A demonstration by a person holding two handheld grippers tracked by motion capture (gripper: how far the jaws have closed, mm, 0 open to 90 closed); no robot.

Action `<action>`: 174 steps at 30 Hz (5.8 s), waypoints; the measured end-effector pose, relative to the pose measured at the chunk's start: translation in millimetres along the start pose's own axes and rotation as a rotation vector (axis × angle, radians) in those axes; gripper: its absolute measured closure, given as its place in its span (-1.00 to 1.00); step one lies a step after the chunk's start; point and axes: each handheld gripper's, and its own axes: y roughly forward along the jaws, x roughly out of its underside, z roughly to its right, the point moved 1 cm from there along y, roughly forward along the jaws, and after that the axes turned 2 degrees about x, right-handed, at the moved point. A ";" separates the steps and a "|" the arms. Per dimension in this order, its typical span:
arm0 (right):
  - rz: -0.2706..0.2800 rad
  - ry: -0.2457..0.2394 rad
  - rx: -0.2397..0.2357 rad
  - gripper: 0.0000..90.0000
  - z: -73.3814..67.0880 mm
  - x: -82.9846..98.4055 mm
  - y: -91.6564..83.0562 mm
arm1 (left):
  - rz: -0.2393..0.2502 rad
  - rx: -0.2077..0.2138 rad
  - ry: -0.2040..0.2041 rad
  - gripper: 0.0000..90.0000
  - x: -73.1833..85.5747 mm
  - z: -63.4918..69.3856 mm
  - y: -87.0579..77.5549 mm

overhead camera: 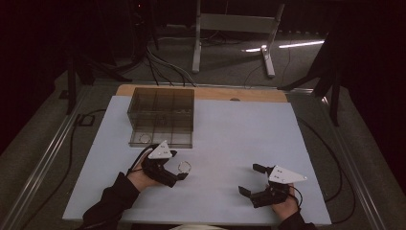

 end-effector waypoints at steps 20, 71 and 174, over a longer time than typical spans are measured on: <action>0.003 -0.006 -0.001 -1.00 -0.8 -0.4 -0.3 | -0.102 0.027 0.118 -0.04 11.2 6.4 21.4; -0.002 0.006 -0.003 -1.00 -0.4 0.1 0.3 | -0.092 -0.030 0.089 0.95 6.2 -4.5 25.6; -0.011 0.003 0.006 -1.00 0.6 1.3 -0.7 | 0.146 -0.413 -0.306 0.28 31.1 -111.1 -61.0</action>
